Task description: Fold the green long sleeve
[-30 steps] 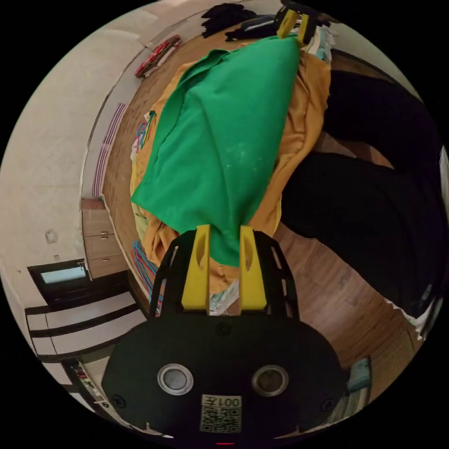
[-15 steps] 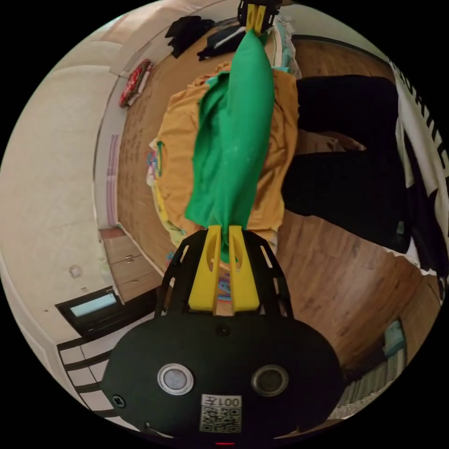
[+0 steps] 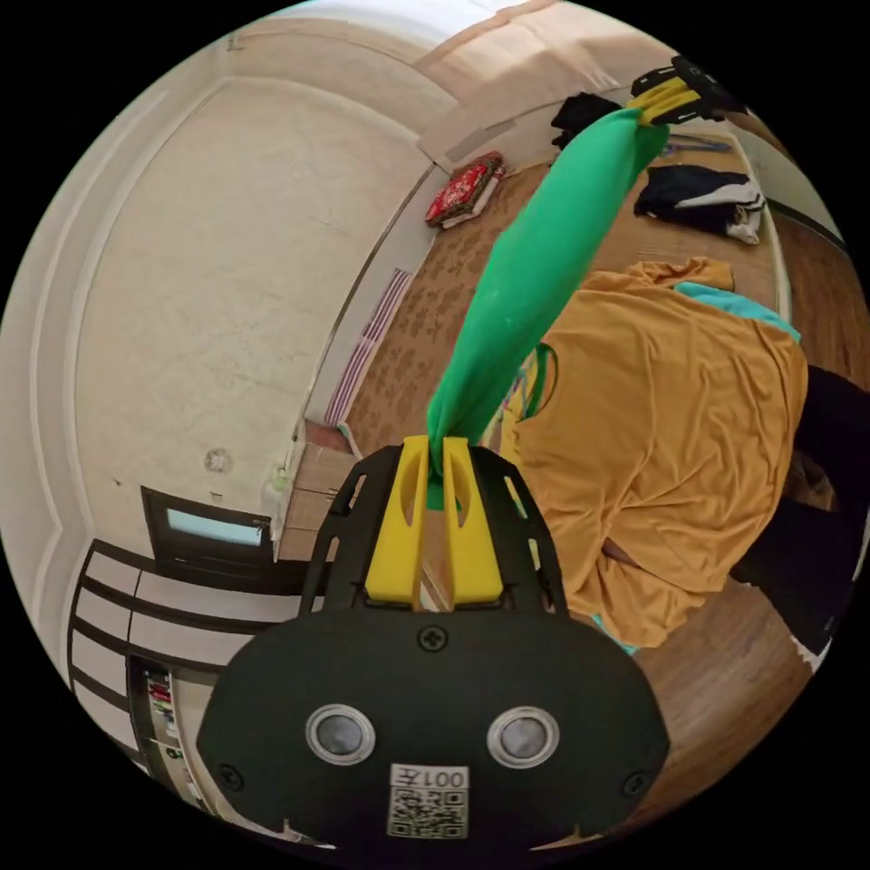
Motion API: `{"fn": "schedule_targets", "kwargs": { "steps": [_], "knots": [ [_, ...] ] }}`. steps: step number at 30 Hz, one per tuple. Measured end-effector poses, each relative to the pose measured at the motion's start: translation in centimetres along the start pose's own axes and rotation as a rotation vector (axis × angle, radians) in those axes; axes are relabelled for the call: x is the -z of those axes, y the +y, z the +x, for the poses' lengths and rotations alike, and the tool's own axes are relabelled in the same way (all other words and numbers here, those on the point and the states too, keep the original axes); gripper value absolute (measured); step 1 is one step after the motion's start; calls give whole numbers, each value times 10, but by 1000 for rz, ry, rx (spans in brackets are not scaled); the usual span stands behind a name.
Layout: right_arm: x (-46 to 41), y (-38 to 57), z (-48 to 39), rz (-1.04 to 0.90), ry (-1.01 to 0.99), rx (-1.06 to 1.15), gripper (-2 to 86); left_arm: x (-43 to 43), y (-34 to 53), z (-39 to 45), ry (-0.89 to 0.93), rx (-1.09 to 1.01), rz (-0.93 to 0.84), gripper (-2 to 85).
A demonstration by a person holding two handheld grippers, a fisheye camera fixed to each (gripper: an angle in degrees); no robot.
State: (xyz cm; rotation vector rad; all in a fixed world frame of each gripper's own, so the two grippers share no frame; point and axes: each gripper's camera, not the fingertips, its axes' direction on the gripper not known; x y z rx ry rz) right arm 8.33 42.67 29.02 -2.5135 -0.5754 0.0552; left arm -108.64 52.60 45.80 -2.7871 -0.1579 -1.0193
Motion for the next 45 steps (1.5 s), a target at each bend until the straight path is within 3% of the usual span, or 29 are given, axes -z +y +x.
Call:
{"fn": "schedule_targets", "kwargs": {
  "steps": [4, 10, 13, 19, 25, 28, 32, 37, 41, 45],
  "knots": [
    [-2, 38, -49, -42, -73, 49, 21, -14, 39, 65, 71, -48, -26, 16],
    [-24, 130, -166, -267, -274, 133, 19, -37, 109, 202, 333, -122, -94, 21],
    [-32, 170, -203, -343, -308, 135, 16, -43, 133, 256, 303, -173, -120, 25],
    [-23, 178, -179, -324, -279, 4, 11, -42, 147, 268, 247, -126, -118, 32],
    [-24, 189, -174, -323, -219, -55, 9, -22, 175, 248, 272, 201, -103, -6],
    [-24, 191, -171, -321, -184, -114, 9, -5, 154, 251, 278, 256, -55, -9],
    [-22, 198, -160, -315, -183, -201, 9, -9, 95, 268, 434, 254, 83, -10],
    [-9, 209, -143, -269, -188, -374, 9, -60, 41, 312, 522, 312, -1, -10],
    [-1, 221, -130, -177, -255, -633, 10, -91, 36, 368, 569, 232, -115, -10],
    [15, 174, -102, 91, -355, -659, 11, -97, 56, 372, 596, 352, -40, -10]
  ]
}}
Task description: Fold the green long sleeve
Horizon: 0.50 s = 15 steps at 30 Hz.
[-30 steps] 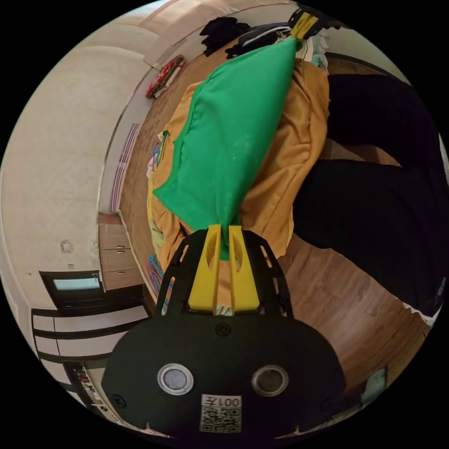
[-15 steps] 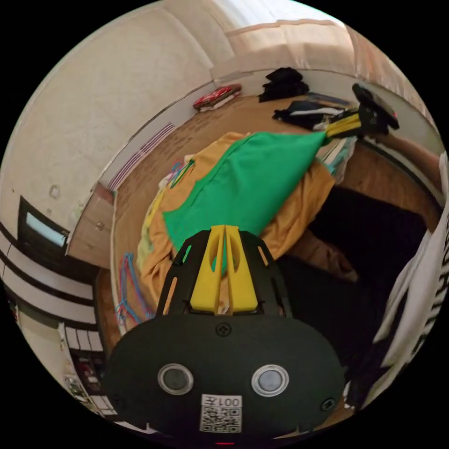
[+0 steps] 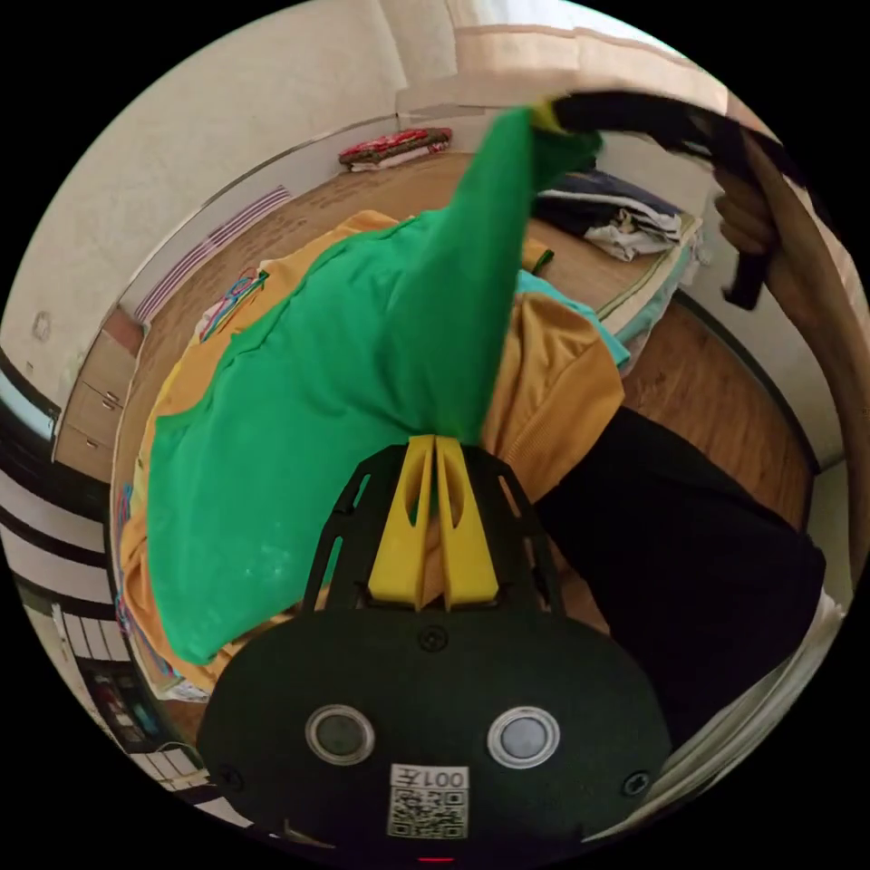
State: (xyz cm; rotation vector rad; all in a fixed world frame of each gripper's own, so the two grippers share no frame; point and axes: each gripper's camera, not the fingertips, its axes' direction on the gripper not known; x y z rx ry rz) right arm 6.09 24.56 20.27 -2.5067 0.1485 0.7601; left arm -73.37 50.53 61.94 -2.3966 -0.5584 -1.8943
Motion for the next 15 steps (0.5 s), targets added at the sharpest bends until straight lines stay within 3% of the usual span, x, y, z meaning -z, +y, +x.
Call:
{"fn": "schedule_targets", "kwargs": {
  "steps": [7, 10, 12, 15],
  "knots": [
    [-27, -110, -180, 115, -373, 563, 19, 40, 46, -35, 132, 205, 131, -10],
    [-44, -103, -265, 29, -574, 800, 22, 63, 89, -43, 154, 257, 136, -10],
    [-77, -79, -315, -138, -643, 895, 20, 74, 121, -46, 83, 284, 86, -9],
    [-108, -50, -333, -266, -652, 842, 25, 85, 147, -46, -78, 269, 6, -7]
  ]
}}
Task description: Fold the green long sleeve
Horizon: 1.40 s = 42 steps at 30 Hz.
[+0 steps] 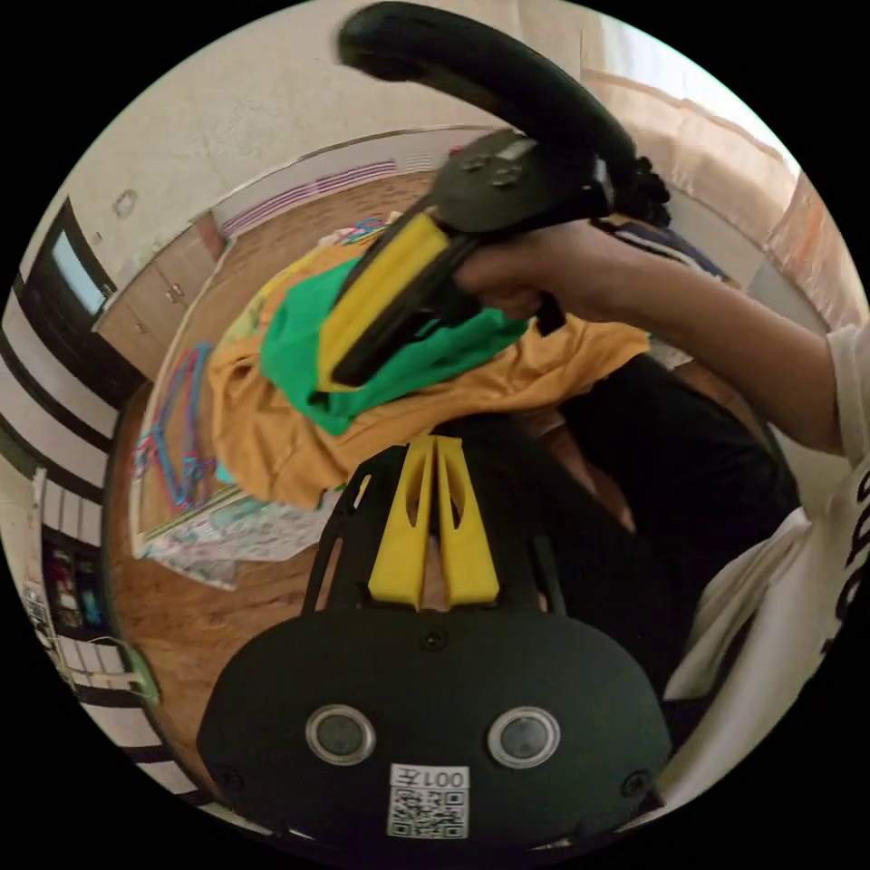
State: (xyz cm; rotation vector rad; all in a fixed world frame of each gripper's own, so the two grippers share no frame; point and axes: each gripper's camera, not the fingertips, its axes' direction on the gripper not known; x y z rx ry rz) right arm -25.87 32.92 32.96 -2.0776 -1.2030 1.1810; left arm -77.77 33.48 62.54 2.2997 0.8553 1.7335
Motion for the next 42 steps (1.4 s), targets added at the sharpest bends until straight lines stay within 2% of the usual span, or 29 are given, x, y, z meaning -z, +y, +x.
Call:
{"fn": "schedule_targets", "kwargs": {
  "steps": [3, 5, 9, 14, 18, 23, 29, 31, 36, 39, 42],
  "knots": [
    [28, 25, 0, 111, -30, -111, 46, 17, 10, -4, -140, -65, 14, 2],
    [52, 43, 0, 130, 19, -150, 57, 26, 6, -5, -164, -122, 56, 26],
    [69, 80, 6, -3, 150, -201, 80, 36, -15, 2, -216, -358, 180, 91],
    [38, 83, 3, -59, 150, -271, 101, 1, -44, 16, -230, -554, 27, 126],
    [-11, 74, 15, -157, 332, -375, 119, -9, -51, 23, -300, -524, -2, 131],
    [-11, 77, 28, -128, 302, -454, 75, -2, -58, 29, -311, -428, 40, 140],
    [47, 61, 39, 43, 334, -531, 32, 9, -73, 46, -378, -463, 25, 140],
    [56, 51, 46, 24, 324, -516, 29, 11, -77, 52, -410, -502, 7, 134],
    [21, 66, 62, -221, 271, -525, 87, 27, -88, 53, -357, -491, -42, 125],
    [19, 88, 51, -131, 309, -615, 106, 42, -88, 55, -361, -500, -32, 125],
    [13, 101, 49, -125, 296, -732, 106, 53, -88, 63, -403, -533, -25, 124]
  ]
}}
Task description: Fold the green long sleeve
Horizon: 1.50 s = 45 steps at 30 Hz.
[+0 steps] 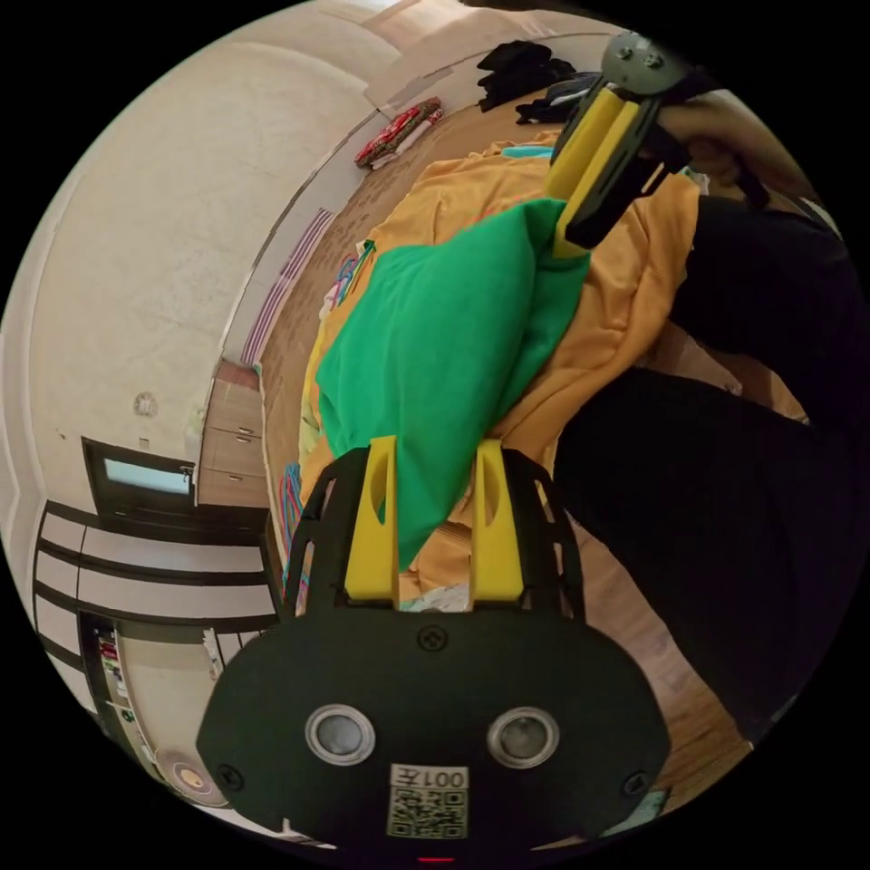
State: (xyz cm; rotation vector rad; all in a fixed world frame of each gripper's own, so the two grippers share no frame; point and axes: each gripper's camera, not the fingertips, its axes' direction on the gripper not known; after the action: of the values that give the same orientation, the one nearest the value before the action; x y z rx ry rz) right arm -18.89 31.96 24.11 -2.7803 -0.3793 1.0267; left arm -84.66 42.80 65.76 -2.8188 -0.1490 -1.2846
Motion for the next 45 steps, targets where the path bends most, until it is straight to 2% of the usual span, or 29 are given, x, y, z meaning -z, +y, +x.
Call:
{"fn": "schedule_targets", "kwargs": {
  "steps": [7, 13, 18, 23, 25, 31, 37, 42, 45],
  "knots": [
    [-12, -5, 5, -33, -56, -56, 72, 23, -10, -1, -17, 27, 17, 119],
    [79, -17, 19, 204, -194, -106, 48, 39, -11, -16, 40, 145, 34, 140],
    [139, -55, 8, 299, -187, -30, 30, 61, -13, -54, 112, 378, 104, 153],
    [185, -66, -5, 366, -138, 70, 0, 78, -8, -90, -7, 644, 143, 116],
    [201, -59, 1, 388, -157, 75, -2, 89, -10, -99, -23, 658, 160, 91],
    [268, 16, 47, 533, -190, 23, 3, 186, -44, -117, -60, 406, 278, 52],
    [362, 131, 124, 671, -160, -161, 14, 291, -133, -139, 54, 36, 521, 51],
    [415, 193, 214, 686, 66, -283, 14, 319, -295, -143, 217, -195, 578, 51],
    [425, 196, 291, 641, 205, -298, 14, 327, -401, -139, 200, -251, 571, 50]
  ]
}}
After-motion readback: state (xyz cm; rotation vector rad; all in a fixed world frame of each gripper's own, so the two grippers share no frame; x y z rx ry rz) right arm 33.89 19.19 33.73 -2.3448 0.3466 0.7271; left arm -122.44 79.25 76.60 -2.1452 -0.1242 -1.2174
